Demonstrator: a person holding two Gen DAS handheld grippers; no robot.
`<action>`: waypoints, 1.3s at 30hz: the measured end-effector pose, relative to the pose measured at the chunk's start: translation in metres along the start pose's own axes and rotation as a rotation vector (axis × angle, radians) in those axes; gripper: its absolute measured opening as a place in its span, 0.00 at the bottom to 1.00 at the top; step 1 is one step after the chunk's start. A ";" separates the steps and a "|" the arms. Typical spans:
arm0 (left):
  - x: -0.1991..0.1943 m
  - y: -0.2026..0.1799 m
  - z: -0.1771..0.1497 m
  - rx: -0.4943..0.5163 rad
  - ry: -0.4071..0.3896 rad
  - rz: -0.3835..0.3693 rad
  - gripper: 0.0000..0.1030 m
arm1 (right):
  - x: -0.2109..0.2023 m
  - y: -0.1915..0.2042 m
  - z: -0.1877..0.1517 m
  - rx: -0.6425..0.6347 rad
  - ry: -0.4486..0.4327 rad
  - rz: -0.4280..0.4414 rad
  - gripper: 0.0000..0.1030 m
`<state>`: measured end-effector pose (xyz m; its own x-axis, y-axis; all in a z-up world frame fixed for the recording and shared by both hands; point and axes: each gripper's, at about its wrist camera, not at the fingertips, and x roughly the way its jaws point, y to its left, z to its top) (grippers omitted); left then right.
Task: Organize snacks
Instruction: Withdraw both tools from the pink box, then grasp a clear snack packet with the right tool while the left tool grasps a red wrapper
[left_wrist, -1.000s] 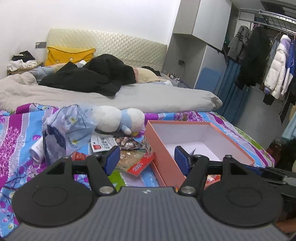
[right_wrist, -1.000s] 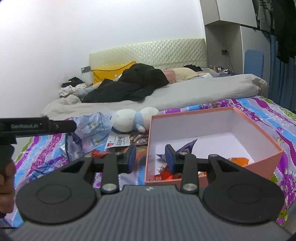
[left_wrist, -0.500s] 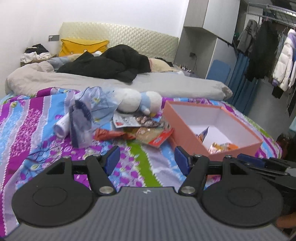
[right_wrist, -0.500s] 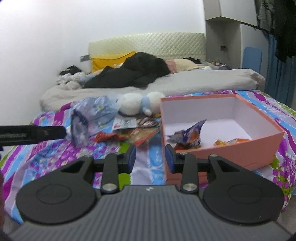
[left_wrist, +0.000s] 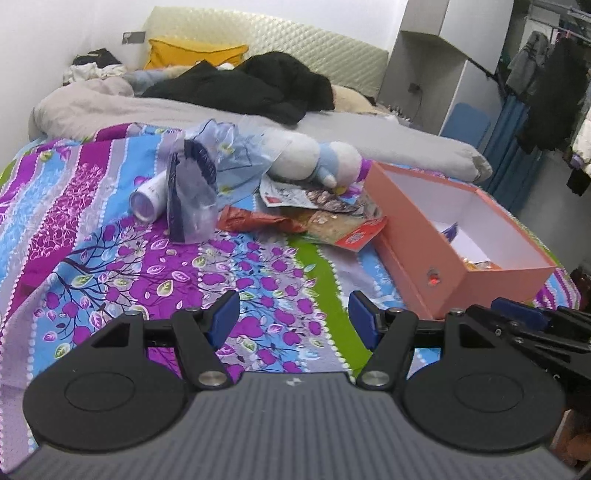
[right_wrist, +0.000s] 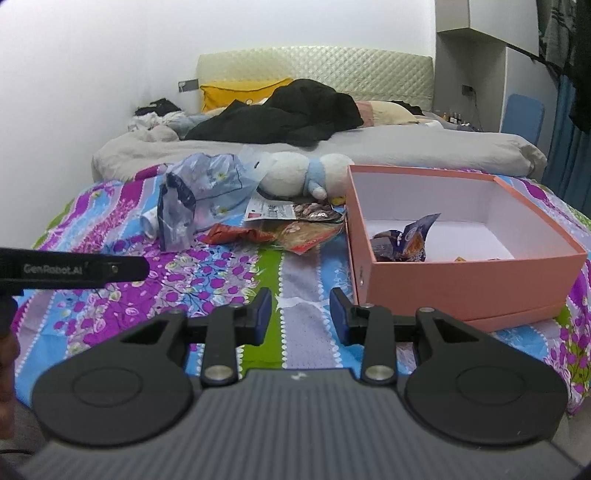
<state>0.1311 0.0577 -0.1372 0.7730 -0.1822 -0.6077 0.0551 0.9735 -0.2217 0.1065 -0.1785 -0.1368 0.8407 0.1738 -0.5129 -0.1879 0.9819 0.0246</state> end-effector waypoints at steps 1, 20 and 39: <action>0.005 0.002 0.000 -0.004 0.008 0.001 0.68 | 0.004 0.001 0.000 -0.004 0.005 -0.001 0.37; 0.163 0.054 0.038 -0.158 0.127 -0.013 0.75 | 0.131 0.016 0.019 -0.014 0.075 0.039 0.69; 0.267 0.080 0.066 -0.611 0.103 -0.257 0.74 | 0.208 -0.007 0.034 0.288 0.034 -0.078 0.49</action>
<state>0.3841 0.0955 -0.2668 0.7173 -0.4393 -0.5408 -0.1618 0.6500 -0.7425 0.3001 -0.1471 -0.2146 0.8287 0.0990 -0.5509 0.0324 0.9741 0.2238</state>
